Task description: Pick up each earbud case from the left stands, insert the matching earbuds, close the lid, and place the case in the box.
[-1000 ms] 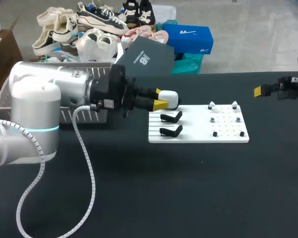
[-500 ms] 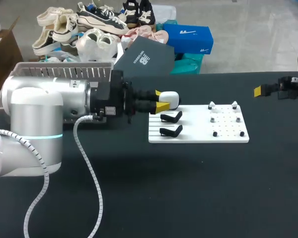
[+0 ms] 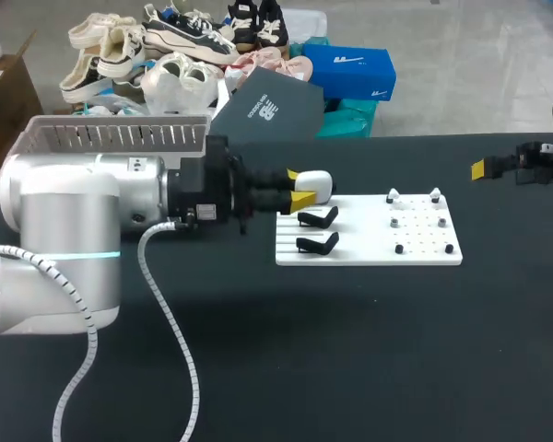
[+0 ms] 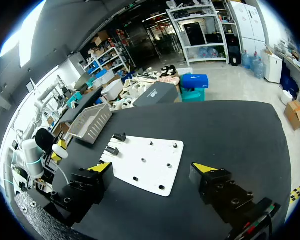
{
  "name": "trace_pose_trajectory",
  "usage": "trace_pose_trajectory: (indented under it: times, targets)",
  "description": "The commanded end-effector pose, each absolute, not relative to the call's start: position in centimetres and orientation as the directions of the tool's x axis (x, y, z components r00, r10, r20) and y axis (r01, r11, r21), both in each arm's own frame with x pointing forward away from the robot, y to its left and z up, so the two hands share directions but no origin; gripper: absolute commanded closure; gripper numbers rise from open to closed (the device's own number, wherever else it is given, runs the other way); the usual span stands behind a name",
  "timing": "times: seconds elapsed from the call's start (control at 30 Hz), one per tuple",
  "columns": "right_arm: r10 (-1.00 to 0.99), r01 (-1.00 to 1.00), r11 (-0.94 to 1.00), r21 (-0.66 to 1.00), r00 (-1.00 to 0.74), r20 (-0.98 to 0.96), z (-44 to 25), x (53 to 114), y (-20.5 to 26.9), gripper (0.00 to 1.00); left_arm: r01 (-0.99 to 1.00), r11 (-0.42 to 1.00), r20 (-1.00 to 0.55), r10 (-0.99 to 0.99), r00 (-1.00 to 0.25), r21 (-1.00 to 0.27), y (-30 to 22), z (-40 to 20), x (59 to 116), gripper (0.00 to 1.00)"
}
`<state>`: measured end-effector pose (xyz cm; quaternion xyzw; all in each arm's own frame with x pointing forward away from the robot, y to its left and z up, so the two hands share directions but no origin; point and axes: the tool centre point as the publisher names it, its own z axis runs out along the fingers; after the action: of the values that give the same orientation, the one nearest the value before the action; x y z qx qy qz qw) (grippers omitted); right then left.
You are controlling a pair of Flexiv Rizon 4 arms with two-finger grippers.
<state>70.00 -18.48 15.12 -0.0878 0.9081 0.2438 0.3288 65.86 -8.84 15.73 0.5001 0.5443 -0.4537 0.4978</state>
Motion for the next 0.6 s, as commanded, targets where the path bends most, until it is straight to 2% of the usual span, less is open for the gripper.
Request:
trace_pose_trajectory:
  times: [0.03, 0.43, 0.6]
  targets:
    - [-0.001, -0.323, 0.863, 0.387, -0.768, -0.64, 15.1, 70.1, -18.6, 0.0, 0.998, 0.07, -0.997, 0.075, 0.001, 0.006, -10.3, 15.2, 65.7, 1.0]
    - [-0.001, -0.323, 0.863, 0.387, -0.768, -0.64, 15.1, 70.1, -18.6, 0.0, 1.0, -0.027, -0.997, 0.079, 0.018, 0.016, -12.8, 13.8, 66.5, 1.0]
    - [-0.087, -0.4, 0.846, 0.352, -0.755, -0.65, 15.3, 68.5, -16.4, 0.0, 0.999, -0.043, -0.997, 0.074, 0.01, 0.007, -13.2, 13.4, 66.8, 1.0]
